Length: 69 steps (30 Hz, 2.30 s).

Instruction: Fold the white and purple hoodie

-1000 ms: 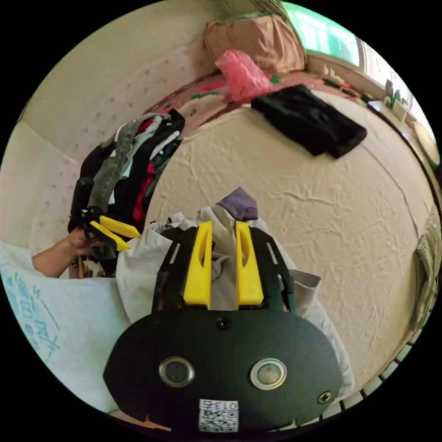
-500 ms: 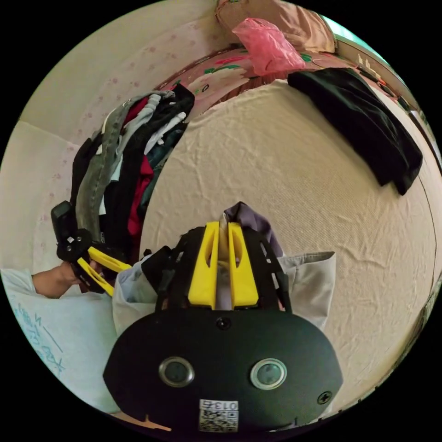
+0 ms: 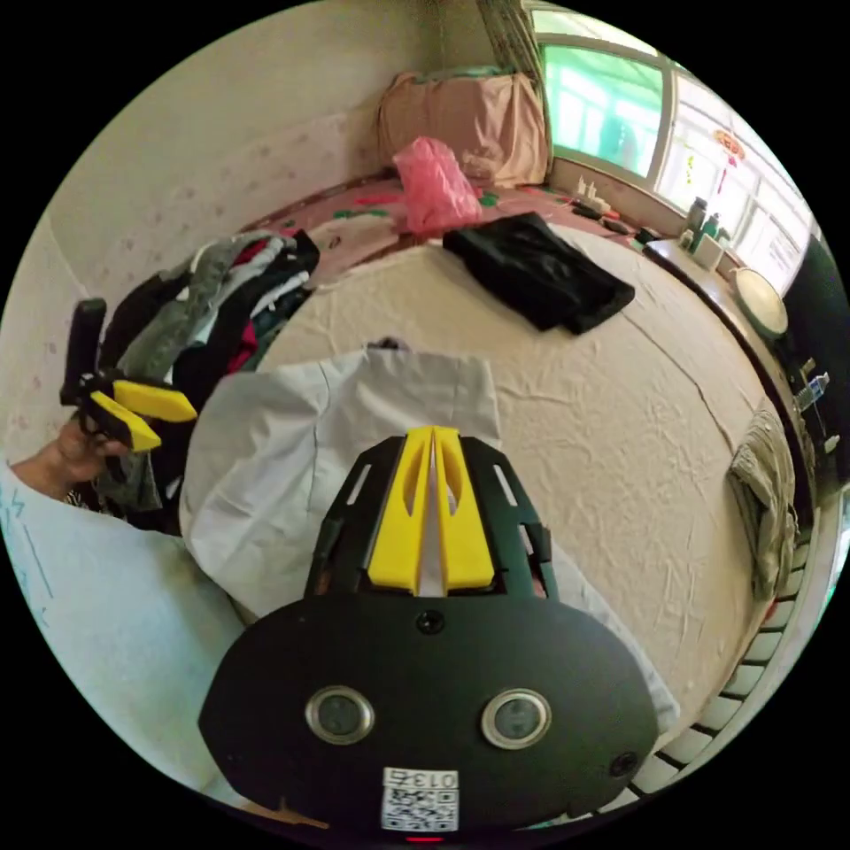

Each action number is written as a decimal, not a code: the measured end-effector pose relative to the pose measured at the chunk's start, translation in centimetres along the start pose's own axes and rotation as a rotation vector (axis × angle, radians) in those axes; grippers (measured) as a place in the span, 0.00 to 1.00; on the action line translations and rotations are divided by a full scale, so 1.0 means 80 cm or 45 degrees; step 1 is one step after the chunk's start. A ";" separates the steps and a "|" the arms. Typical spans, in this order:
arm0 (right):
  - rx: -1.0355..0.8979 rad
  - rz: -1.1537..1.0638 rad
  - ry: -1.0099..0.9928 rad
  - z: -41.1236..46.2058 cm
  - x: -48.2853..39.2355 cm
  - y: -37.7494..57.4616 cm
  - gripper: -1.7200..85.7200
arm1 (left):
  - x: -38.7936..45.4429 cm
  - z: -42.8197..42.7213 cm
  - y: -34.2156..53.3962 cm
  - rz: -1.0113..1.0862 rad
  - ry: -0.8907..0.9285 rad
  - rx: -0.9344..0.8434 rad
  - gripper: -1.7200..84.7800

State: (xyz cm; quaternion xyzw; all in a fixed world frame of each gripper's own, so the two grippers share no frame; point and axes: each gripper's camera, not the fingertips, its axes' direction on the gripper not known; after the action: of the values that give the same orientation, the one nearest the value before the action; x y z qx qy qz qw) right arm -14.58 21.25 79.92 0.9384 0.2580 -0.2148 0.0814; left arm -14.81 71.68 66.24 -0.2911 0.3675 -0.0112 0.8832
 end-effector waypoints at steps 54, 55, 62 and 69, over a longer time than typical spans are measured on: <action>0.550 1.646 -0.032 -0.169 0.162 0.771 0.14 | 0.400 0.782 -0.196 1.212 0.171 -1.187 0.22; 0.570 1.659 -0.032 -0.169 0.161 0.774 0.13 | 0.404 0.779 -0.193 1.235 0.146 -1.185 0.20; 0.653 1.575 0.005 -0.199 0.123 0.759 0.08 | 0.414 0.735 -0.185 1.278 0.052 -1.115 0.08; 0.930 1.161 -0.013 -0.310 0.040 0.704 0.08 | 0.408 0.555 -0.208 1.319 0.175 -0.689 0.06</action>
State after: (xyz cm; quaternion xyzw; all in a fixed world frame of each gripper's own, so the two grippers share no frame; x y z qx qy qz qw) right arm 26.12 -18.86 103.00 0.9209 -0.2631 -0.2375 -0.1622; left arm 41.40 72.71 78.84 -0.2871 0.5080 0.4972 0.6421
